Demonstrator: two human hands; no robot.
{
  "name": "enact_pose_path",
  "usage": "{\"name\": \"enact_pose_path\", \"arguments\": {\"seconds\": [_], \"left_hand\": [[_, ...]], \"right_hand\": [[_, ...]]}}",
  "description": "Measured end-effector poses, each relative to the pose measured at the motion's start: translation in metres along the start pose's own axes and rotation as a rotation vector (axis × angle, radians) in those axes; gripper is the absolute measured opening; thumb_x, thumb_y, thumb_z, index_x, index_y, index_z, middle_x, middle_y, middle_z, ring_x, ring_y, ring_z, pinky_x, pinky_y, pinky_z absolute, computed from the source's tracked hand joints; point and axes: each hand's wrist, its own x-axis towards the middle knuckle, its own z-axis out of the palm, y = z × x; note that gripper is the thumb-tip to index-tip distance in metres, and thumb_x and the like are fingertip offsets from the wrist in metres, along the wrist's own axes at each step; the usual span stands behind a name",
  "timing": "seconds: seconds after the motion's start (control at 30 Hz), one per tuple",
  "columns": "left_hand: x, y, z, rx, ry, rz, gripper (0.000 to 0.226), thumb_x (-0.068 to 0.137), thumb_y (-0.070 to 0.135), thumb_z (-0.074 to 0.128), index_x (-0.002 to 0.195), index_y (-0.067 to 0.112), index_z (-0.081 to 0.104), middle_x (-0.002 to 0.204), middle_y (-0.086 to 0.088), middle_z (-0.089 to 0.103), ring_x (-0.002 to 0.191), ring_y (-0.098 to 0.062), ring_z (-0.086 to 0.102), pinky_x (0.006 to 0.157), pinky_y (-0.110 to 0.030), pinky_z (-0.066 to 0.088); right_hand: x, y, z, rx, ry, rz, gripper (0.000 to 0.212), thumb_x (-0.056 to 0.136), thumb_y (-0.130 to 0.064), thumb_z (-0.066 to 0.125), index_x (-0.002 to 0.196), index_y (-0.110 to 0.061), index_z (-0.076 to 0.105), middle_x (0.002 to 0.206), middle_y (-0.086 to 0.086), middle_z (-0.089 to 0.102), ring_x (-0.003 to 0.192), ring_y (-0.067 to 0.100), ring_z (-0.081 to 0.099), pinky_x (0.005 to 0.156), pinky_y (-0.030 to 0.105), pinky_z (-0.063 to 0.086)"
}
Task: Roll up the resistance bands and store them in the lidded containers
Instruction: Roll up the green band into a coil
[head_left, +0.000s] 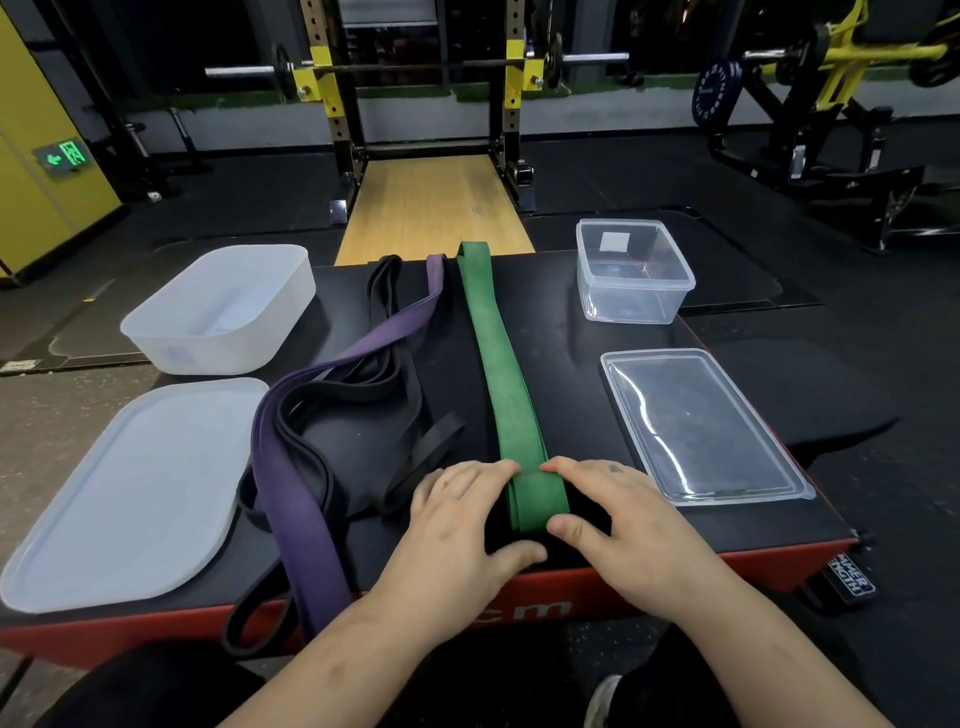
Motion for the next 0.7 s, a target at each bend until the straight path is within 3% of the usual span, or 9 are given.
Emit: {"name": "enact_pose_path", "arguments": {"seconds": [0.07,0.13,0.23,0.37,0.5,0.6,0.7], "left_hand": [[0.002,-0.001,0.001,0.008,0.037,-0.002,0.071,0.087,0.06,0.067,0.149,0.035,0.043,0.142,0.022,0.042,0.138,0.009,0.018,0.119,-0.023,0.01],[0.004,-0.001,0.001,0.019,0.038,-0.011,0.069,0.09,0.062,0.06,0.151,0.035,0.041,0.146,0.019,0.041,0.142,0.002,0.017,0.116,-0.02,0.007],[0.007,-0.001,0.0,0.026,0.017,-0.035,0.069,0.094,0.065,0.052,0.154,0.035,0.035,0.152,0.017,0.036,0.145,0.001,0.011,0.116,-0.021,0.004],[0.009,0.0,0.0,0.053,-0.019,-0.042,0.069,0.096,0.065,0.045,0.156,0.034,0.03,0.156,0.017,0.031,0.147,0.001,0.008,0.118,-0.026,0.003],[0.011,-0.004,-0.003,0.02,-0.023,-0.034,0.074,0.089,0.066,0.059,0.152,0.035,0.037,0.151,0.021,0.036,0.144,0.003,0.013,0.122,-0.03,0.008],[0.011,-0.007,-0.004,-0.004,-0.007,-0.036,0.074,0.085,0.065,0.064,0.148,0.033,0.045,0.144,0.021,0.042,0.141,0.003,0.02,0.122,-0.037,0.016],[0.005,-0.008,-0.004,-0.029,0.0,-0.003,0.076,0.082,0.075,0.054,0.144,0.031,0.051,0.134,0.021,0.045,0.137,0.005,0.023,0.121,-0.035,0.019]], "right_hand": [[0.002,0.003,0.0,0.012,-0.02,0.003,0.056,0.093,-0.063,0.057,0.146,-0.054,0.042,0.138,-0.032,0.049,0.137,0.0,0.034,0.118,0.033,0.029],[0.0,0.006,-0.002,0.036,-0.045,0.013,0.064,0.088,-0.073,0.052,0.147,-0.062,0.033,0.143,-0.032,0.046,0.14,0.002,0.033,0.118,0.034,0.031],[0.0,0.006,0.0,0.019,-0.056,0.02,0.067,0.09,-0.066,0.061,0.148,-0.066,0.027,0.143,-0.032,0.044,0.139,0.001,0.031,0.117,0.03,0.027],[0.003,0.002,0.003,-0.012,-0.001,0.048,0.059,0.095,-0.056,0.062,0.148,-0.056,0.036,0.14,-0.033,0.046,0.142,0.003,0.032,0.118,0.034,0.028],[0.004,-0.004,0.002,-0.023,0.016,0.014,0.048,0.098,-0.051,0.061,0.144,-0.048,0.045,0.13,-0.035,0.047,0.132,-0.008,0.031,0.118,0.031,0.023],[0.005,-0.006,0.001,-0.015,0.021,-0.001,0.048,0.096,-0.058,0.053,0.143,-0.044,0.049,0.132,-0.029,0.052,0.134,-0.005,0.036,0.119,0.034,0.025],[0.0,-0.005,0.001,0.022,0.015,-0.026,0.056,0.092,-0.067,0.045,0.141,-0.042,0.054,0.132,-0.029,0.055,0.136,-0.005,0.039,0.119,0.038,0.031]]}}
